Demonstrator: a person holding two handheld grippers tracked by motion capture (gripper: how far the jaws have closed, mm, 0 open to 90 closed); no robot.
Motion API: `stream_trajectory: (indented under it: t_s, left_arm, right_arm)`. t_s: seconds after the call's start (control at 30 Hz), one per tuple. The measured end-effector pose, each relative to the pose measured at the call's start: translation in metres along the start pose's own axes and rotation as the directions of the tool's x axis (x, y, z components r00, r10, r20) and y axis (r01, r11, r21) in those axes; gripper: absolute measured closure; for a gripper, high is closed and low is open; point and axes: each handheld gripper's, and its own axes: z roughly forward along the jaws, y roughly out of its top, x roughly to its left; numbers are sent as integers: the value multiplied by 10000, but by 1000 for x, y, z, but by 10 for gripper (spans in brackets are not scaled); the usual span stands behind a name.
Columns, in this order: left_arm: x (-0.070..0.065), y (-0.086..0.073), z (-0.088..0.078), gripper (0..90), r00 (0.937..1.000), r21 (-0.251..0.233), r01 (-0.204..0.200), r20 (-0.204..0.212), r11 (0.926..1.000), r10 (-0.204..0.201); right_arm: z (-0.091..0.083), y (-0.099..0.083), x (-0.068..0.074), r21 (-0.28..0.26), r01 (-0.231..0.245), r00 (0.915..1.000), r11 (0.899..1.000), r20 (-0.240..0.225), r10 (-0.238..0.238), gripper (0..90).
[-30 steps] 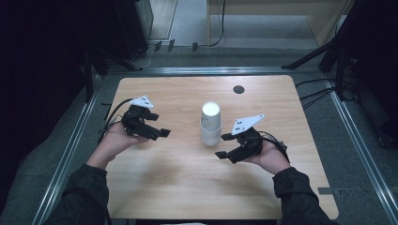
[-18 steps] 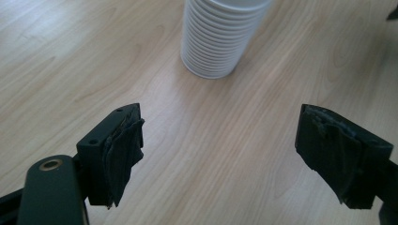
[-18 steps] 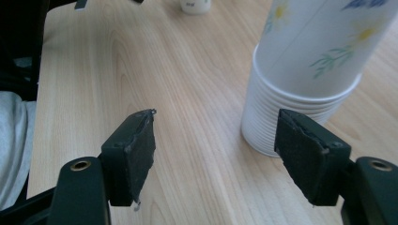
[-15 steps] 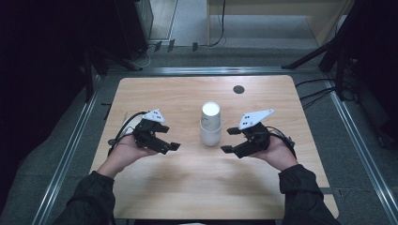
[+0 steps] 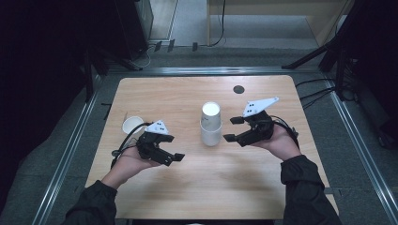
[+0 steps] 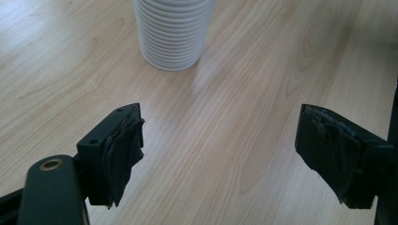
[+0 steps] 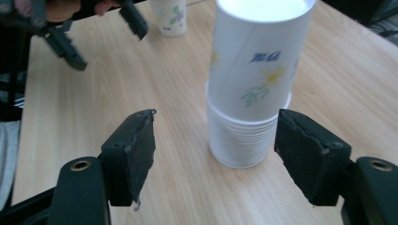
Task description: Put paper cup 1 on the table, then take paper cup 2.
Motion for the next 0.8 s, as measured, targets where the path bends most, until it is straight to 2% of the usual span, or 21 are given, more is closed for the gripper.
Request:
stream_trajectory:
  t_s: [0.13,0.33,0.5,0.63,0.8]
  left_arm:
    - [-3,-3,3,158,9998,55,100,172,9999,-101]
    - [-2,-3,6,158,9996,90,111,250,9999,-113]
    - [0,-5,10,158,9997,407,70,222,9991,-80]
    - [3,-5,10,158,9994,357,194,288,9992,-205]
    - [4,-6,12,158,9992,355,200,336,9992,-212]
  right_arm:
    - [0,10,-7,34,-145,9999,9999,4,145,294]
    - [2,20,-13,146,1,10000,9999,25,-1,288]
    - [3,30,-20,63,90,10000,9999,40,-90,273]
    - [9,38,-25,222,46,9999,9997,-103,-44,263]
    - [23,45,-28,481,228,9996,9986,-204,-218,263]
